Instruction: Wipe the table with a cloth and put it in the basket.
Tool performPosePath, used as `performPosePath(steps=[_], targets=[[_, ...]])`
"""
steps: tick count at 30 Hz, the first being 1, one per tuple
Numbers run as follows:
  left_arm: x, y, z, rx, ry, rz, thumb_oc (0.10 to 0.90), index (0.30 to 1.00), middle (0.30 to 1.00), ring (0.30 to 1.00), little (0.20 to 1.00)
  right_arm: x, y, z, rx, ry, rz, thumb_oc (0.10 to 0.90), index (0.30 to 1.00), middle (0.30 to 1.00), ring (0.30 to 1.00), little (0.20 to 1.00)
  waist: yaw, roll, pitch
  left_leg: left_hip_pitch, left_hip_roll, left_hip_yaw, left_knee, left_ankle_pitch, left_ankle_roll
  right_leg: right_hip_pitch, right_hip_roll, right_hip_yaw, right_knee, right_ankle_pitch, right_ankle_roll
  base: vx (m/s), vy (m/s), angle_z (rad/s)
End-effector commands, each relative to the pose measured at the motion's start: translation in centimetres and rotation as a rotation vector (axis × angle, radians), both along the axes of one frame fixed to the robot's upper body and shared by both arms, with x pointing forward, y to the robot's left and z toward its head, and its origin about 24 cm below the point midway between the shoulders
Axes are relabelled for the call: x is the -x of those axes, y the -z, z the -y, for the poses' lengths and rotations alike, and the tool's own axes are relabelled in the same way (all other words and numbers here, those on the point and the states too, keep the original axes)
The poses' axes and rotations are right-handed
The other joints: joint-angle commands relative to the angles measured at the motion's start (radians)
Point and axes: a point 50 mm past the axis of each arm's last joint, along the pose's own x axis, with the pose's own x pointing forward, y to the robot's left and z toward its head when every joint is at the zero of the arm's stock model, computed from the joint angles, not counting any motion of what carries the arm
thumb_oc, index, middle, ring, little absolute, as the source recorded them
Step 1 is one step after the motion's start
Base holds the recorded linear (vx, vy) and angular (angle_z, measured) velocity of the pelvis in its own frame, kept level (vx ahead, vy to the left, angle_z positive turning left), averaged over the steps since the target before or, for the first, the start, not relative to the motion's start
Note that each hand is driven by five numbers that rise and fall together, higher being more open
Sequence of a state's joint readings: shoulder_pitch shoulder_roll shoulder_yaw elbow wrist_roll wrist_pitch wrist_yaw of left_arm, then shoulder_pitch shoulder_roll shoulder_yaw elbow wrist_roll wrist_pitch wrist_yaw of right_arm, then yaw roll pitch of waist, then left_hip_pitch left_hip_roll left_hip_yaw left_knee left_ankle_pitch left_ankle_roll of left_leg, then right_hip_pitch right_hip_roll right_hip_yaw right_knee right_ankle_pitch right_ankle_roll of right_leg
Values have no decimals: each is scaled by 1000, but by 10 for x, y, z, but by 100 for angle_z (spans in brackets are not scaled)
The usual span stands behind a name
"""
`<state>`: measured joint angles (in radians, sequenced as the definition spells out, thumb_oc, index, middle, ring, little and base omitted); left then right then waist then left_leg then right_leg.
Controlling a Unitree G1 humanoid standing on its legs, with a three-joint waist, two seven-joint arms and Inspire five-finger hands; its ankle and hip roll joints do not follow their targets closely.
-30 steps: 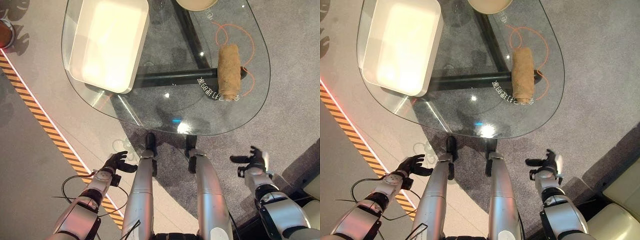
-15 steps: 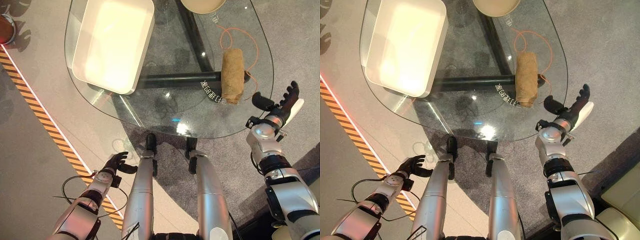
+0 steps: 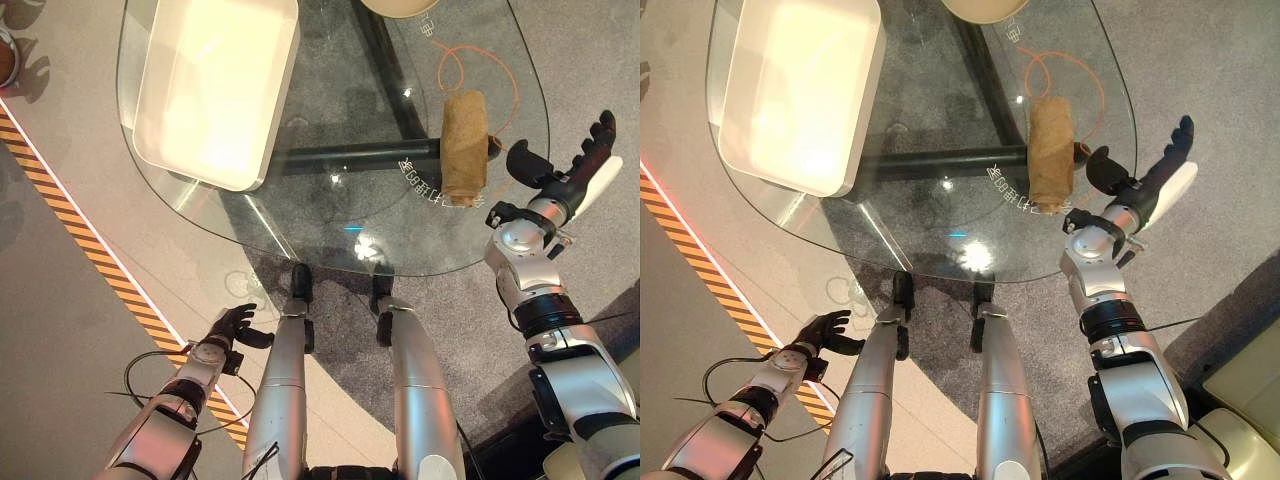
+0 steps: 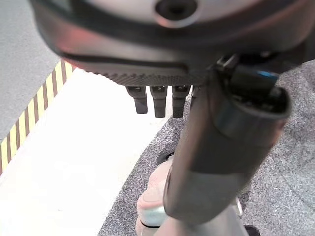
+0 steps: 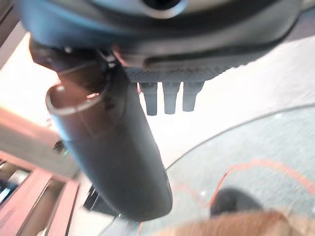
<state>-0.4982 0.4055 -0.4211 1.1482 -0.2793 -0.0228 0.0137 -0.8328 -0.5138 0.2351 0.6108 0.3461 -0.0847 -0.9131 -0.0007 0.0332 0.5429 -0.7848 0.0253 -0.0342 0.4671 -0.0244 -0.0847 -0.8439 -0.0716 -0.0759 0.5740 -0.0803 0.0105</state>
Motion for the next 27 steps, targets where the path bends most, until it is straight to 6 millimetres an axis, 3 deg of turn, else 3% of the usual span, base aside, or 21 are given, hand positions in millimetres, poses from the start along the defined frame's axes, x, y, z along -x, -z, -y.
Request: performPosePath(steps=[1, 12, 27], targets=[[29, 23, -3, 13, -48, -75, 800, 900, 900, 900, 900, 9, -46, -1, 175, 2, 148, 800, 900, 900, 900, 900, -3, 21, -23, 24, -47, 70, 34, -47, 43, 79, 37, -28, -26, -48, -4, 0, 0, 0], [34, 30, 8, 32, -31, -82, 800, 900, 900, 900, 900, 2, -45, -35, 284, -99, 61, 800, 900, 900, 900, 900, 2, 37, -23, 45, -50, 84, 16, -42, 42, 91, 34, -27, -36, -51, -12, 1, 7, 1], [37, 35, 16, 33, -26, -89, 800, 900, 900, 900, 900, -6, -28, -39, 309, -102, -62, 800, 900, 900, 900, 900, 8, 44, -23, 56, -49, 94, 6, -36, 45, 93, 28, -33, -34, -49, -15, 1, 0, 0]])
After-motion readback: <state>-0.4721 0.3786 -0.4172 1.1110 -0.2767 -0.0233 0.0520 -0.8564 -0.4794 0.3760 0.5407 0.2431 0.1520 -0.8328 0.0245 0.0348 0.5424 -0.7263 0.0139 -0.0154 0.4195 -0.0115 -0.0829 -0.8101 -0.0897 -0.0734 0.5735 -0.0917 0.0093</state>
